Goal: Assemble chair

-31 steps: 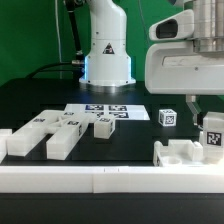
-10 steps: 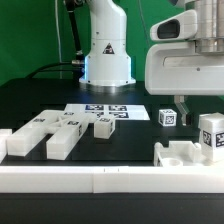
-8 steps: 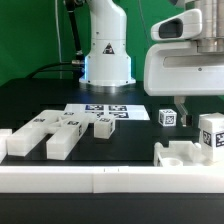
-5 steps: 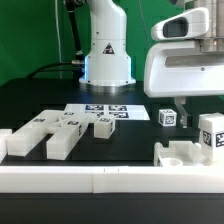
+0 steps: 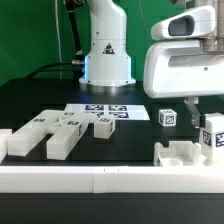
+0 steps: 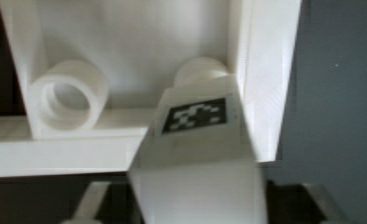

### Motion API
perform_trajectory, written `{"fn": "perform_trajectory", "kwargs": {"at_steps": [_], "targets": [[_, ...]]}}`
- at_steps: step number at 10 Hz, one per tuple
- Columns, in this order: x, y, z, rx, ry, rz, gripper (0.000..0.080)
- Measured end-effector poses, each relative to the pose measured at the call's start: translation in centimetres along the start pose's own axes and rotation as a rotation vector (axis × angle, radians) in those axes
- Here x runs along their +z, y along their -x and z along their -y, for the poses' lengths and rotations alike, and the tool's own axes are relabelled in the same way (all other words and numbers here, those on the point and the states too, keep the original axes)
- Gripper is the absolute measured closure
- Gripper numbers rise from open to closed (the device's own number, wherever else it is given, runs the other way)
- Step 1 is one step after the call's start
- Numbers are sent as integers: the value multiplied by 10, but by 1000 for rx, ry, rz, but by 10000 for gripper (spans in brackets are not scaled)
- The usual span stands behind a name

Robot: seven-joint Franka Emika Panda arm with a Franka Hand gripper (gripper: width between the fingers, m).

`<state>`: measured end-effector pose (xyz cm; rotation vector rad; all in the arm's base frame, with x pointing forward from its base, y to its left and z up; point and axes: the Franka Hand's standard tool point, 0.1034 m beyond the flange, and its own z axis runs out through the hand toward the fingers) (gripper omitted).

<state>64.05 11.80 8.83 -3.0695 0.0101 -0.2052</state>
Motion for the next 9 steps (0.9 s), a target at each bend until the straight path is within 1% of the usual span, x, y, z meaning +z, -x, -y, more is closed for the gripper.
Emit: {"fn": "perform_trajectory", "kwargs": {"at_steps": [1,2,3,9], "targets": [[0,0,0,31,-1,0,511],[0,0,0,35,-1,-1,511],[0,0,0,91,-2,0,511],[1,2,-3,643,5,4,509]]}}
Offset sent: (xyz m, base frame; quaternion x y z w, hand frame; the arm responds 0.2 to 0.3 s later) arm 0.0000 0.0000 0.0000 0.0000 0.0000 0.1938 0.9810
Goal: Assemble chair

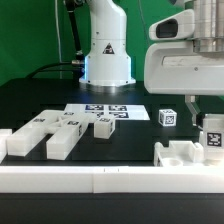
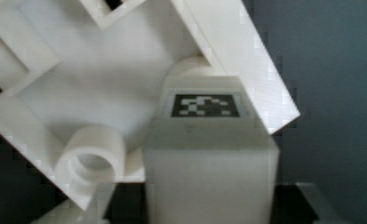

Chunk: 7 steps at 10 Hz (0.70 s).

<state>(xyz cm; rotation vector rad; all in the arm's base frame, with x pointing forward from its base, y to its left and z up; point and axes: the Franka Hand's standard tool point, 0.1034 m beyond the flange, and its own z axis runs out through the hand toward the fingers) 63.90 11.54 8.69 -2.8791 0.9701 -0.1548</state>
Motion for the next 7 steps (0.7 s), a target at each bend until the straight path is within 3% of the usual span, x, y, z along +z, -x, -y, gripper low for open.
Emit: {"fn": "perform_trajectory", "kwargs": {"at_steps": [7], "targets": [[1,5,1,780,12,8,509]]}}
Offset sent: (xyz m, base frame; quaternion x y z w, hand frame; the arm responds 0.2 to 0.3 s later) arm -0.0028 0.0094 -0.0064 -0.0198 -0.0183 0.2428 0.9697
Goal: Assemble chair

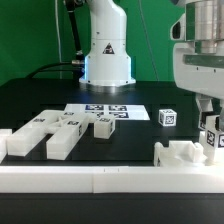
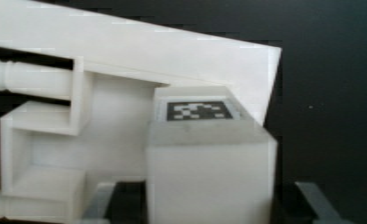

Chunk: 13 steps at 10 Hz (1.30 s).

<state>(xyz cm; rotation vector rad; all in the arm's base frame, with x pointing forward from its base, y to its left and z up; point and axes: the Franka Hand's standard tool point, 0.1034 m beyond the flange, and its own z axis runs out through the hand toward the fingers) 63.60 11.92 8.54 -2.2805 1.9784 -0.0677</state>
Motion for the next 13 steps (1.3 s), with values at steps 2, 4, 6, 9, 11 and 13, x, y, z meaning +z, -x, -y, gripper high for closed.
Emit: {"fn": "perform_trajectory", "kwargs": {"at_steps": [2,4,6,9,11,13], "targets": [[0,1,0,101,1,6,509],[0,1,0,82,1,6,509],[0,1,0,-31,0,6,210],[-1,3,1,-333,-5,5,155],[-1,7,1,-543,-6,7,151],[-1,9,2,-762,-10,6,151]]}}
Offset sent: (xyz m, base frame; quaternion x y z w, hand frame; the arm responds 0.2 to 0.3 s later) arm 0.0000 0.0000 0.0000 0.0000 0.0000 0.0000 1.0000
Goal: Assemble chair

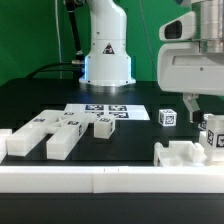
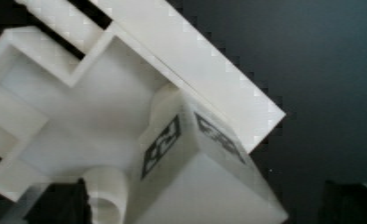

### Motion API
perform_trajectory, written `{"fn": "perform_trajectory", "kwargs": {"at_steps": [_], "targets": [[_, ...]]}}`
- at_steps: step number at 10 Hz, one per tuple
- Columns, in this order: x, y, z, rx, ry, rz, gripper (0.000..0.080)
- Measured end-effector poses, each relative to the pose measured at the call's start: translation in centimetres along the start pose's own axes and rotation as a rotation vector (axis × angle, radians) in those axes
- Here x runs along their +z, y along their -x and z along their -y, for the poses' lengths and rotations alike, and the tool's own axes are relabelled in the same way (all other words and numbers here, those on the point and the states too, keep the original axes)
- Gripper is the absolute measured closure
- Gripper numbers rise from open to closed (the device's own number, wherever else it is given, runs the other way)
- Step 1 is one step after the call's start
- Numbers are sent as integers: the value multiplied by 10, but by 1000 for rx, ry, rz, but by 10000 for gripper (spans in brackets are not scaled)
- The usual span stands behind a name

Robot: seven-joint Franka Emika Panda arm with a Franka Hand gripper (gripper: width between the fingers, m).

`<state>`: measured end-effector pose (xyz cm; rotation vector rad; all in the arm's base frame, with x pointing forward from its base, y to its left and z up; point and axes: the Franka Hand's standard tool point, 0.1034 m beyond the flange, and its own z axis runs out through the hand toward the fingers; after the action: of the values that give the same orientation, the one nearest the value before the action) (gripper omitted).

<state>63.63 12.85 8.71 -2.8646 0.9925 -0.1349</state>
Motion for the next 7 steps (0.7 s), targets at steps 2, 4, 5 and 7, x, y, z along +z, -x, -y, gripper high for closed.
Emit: {"fn": "perform_trajectory", "kwargs": {"at_steps": [2,4,5,7], "targets": [[0,1,0,-175,3,0,151],[1,-1,-2,-347,9,-2,151],[1,-1,-2,-411,10,-1,151],[1,0,-2,-479,21,-2,151]]}}
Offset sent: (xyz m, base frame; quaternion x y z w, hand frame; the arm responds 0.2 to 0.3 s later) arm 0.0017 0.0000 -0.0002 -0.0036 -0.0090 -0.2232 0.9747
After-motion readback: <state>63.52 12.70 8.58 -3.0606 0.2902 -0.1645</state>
